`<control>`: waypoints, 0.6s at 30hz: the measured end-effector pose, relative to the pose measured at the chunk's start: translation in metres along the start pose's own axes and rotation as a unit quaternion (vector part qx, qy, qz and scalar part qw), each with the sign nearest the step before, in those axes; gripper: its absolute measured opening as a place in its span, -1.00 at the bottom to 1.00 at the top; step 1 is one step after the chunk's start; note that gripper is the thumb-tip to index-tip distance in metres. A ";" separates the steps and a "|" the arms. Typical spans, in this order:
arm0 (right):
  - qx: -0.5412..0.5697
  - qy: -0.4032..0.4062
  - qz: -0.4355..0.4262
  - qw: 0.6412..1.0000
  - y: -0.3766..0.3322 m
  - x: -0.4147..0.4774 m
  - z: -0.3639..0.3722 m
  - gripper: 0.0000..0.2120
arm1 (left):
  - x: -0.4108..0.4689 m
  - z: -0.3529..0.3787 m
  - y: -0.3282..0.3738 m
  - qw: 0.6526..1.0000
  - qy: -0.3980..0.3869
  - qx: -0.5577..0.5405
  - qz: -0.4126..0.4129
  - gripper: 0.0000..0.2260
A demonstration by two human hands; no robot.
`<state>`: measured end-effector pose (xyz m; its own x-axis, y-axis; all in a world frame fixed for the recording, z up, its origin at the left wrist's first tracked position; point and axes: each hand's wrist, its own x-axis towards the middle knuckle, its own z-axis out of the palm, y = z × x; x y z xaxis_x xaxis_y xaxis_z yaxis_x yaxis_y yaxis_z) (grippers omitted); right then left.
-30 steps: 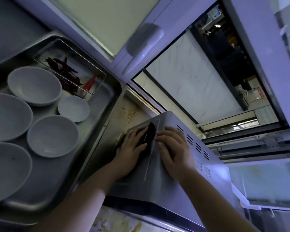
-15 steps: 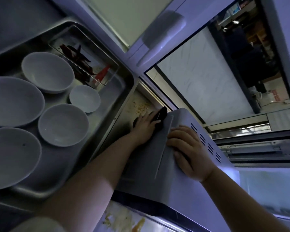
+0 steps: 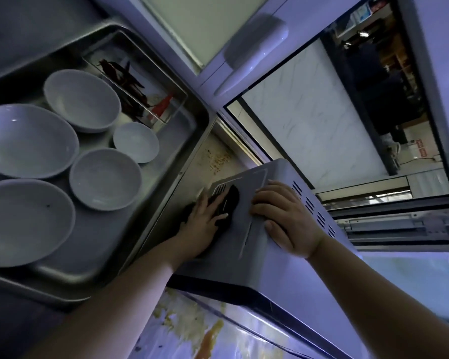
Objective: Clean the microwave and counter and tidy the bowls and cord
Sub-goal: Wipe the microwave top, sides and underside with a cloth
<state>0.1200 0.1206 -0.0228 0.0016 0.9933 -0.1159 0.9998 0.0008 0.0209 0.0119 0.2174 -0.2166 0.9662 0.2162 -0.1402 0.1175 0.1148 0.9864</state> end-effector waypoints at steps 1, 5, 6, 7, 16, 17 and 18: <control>-0.001 0.002 -0.001 1.000 0.000 0.000 0.000 -0.51 | -0.017 0.000 0.004 1.000 -0.007 -0.015 -0.004 -0.27; 0.001 0.014 -0.005 1.000 0.002 0.000 0.001 -0.53 | -0.087 0.002 0.035 0.999 -0.030 0.021 0.028 -0.47; 0.001 0.015 -0.006 1.000 0.002 0.000 0.002 -0.54 | -0.098 0.006 0.040 0.998 -0.019 0.038 0.047 -0.48; 0.002 0.016 -0.006 1.000 0.002 -0.001 0.002 -0.54 | -0.103 0.009 0.045 0.997 -0.009 0.050 0.064 -0.48; 0.033 0.051 0.038 0.997 0.000 -0.004 0.005 -0.49 | 0.016 -0.003 0.001 0.998 -0.014 0.062 0.019 -0.54; 0.035 0.051 0.036 0.997 0.001 -0.003 0.005 -0.49 | 0.021 -0.004 -0.002 0.997 -0.016 0.073 0.006 -0.55; 0.037 0.050 0.034 0.998 0.001 -0.003 0.005 -0.49 | 0.024 -0.006 -0.002 0.996 -0.019 0.085 -0.002 -0.55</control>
<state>0.1209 0.1173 -0.0276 0.0716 0.9973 -0.0177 0.9962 -0.0724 -0.0474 0.0330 0.2281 -0.2224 0.9732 0.1791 -0.1442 0.1556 -0.0513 0.9865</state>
